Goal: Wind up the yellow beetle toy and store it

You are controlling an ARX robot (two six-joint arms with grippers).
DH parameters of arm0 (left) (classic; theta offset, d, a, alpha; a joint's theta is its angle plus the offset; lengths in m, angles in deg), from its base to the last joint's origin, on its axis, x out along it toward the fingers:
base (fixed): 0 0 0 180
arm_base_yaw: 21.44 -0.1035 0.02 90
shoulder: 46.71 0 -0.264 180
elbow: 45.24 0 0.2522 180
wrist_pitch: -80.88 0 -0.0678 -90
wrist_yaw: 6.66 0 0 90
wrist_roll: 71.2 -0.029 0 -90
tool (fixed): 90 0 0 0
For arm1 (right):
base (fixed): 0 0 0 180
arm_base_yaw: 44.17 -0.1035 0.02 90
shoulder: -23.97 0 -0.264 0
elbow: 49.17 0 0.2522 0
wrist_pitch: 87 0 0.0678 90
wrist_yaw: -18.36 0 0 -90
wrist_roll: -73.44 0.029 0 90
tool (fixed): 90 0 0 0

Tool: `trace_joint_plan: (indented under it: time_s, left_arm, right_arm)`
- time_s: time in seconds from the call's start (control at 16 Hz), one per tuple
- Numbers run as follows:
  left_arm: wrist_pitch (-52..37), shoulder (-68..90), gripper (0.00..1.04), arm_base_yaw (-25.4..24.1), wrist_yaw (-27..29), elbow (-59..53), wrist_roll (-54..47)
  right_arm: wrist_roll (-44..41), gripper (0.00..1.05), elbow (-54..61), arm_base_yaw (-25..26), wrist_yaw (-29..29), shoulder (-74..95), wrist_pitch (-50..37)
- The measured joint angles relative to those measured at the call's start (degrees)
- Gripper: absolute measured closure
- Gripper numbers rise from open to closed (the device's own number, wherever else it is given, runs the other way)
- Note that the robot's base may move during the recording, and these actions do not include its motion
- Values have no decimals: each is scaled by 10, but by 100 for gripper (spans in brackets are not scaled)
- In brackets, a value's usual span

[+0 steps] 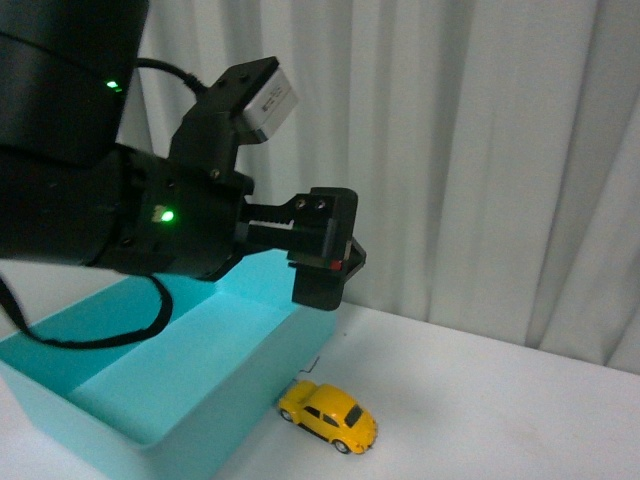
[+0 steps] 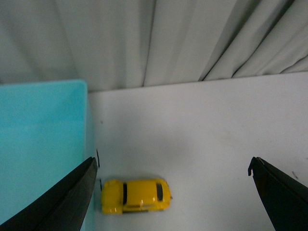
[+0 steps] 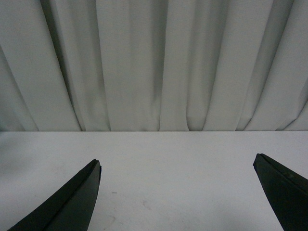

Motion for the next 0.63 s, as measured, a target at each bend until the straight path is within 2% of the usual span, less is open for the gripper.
trace_joint_plan:
  time_s: [0.06, 0.25, 0.38, 0.5, 0.63]
  left_arm:
    - [-7, 50, 7, 9, -3, 42, -42]
    - [60, 132, 7, 37, -68, 145, -220]
    - [178, 158, 7, 54, -82, 214, -413]
    - [291, 188, 7, 68, -46, 267, -635]
    - [341, 212, 7, 77, 11, 282, -785]
  right_arm:
    - [0, 7, 0, 0, 0, 0, 0]
    - [0, 7, 0, 0, 0, 0, 0]
    - [0, 7, 0, 0, 0, 0, 0]
    - [0, 7, 0, 0, 0, 0, 0]
    - [0, 7, 0, 0, 0, 0, 0]
